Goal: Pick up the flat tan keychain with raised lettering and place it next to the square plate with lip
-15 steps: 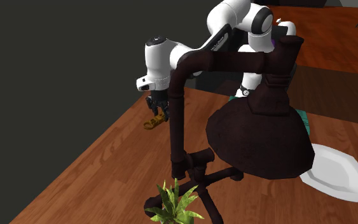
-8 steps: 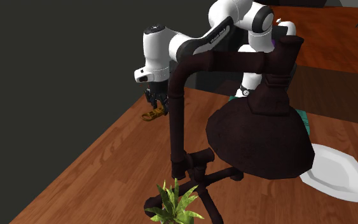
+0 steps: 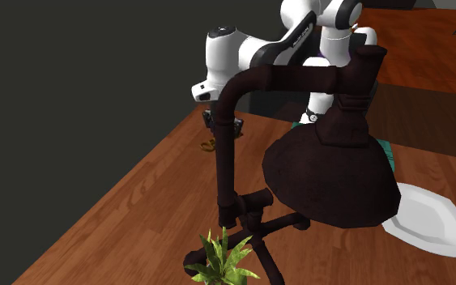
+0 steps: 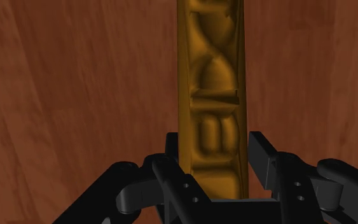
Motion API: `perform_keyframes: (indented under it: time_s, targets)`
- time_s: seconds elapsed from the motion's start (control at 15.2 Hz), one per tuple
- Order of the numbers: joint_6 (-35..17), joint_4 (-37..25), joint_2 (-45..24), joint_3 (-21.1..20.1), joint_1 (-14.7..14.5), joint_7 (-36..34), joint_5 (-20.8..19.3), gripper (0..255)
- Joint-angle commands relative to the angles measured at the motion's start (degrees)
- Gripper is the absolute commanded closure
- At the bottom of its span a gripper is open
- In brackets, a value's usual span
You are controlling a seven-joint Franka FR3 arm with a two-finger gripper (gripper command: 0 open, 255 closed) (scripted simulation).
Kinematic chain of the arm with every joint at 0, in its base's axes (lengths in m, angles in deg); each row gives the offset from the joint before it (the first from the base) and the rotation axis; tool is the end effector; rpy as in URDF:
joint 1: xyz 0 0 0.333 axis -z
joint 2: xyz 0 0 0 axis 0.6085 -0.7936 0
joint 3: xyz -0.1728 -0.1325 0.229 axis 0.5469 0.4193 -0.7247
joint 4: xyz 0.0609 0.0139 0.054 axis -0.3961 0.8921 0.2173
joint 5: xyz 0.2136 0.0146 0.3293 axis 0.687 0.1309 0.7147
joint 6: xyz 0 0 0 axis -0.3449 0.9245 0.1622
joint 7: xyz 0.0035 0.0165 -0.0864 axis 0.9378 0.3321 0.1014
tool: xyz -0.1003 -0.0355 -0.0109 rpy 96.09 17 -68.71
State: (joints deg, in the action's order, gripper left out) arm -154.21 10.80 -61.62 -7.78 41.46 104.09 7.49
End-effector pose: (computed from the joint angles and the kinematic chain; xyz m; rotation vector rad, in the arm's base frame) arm 0.6309 -0.1496 0.4238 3.1238 0.1804 -0.0016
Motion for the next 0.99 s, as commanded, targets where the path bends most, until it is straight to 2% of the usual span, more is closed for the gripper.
perform_keyframes:
  time_s: [0.0, 0.46, 0.92]
  targets:
    - [-1.66, 5.22, 3.62, -0.50, -1.73, -2.32, -0.83, 255]
    - [-4.96, 18.26, 13.45, -3.29, -6.70, -10.72, -2.97, 255]
    - [-6.59, 27.70, 21.19, -7.47, -11.12, -19.74, -3.85, 255]
